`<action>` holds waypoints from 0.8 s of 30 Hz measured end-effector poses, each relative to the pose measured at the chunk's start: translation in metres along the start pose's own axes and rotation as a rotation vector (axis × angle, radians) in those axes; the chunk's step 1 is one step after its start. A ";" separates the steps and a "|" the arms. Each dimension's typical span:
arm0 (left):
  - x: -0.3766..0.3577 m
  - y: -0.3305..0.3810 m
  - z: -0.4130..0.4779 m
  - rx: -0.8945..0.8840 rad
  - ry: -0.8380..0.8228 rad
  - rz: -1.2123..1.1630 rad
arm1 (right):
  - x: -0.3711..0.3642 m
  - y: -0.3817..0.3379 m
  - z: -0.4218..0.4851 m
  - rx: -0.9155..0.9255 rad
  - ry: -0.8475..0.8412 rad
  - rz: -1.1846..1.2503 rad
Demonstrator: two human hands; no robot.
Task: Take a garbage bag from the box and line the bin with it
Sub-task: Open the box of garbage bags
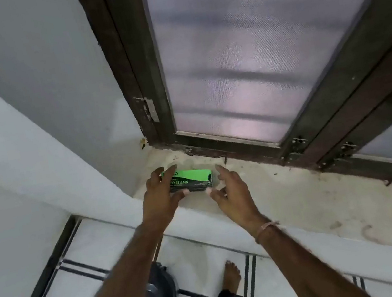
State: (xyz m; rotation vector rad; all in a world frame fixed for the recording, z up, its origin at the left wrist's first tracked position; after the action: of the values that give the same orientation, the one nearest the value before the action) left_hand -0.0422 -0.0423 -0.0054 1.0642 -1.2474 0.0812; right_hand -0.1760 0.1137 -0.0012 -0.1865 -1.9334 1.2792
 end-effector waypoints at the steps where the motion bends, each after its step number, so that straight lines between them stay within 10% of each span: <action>1: 0.000 0.001 0.003 0.000 0.008 -0.003 | 0.000 0.001 0.007 0.023 -0.015 -0.001; 11: 0.013 0.011 -0.011 0.000 0.043 -0.335 | 0.017 -0.001 0.018 0.074 -0.084 0.164; 20: 0.028 0.000 -0.041 0.115 0.058 -0.738 | 0.034 -0.017 -0.005 -0.058 -0.187 0.845; 24: 0.033 -0.001 -0.043 0.117 0.049 -0.786 | 0.041 -0.020 -0.006 -0.007 -0.100 0.660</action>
State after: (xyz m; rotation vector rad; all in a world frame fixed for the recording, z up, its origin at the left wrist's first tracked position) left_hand 0.0021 -0.0285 0.0234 1.5770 -0.7167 -0.4233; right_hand -0.1939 0.1300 0.0383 -0.8322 -2.0364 1.7201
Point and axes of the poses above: each hand's wrist, its own z-axis towards the middle knuckle, its own x-axis out of the back of the hand, y = z × x, the point moved 6 cm from there along z, towards the middle knuckle, and after that the axes turned 2 degrees about -x, right-handed, at the moved point
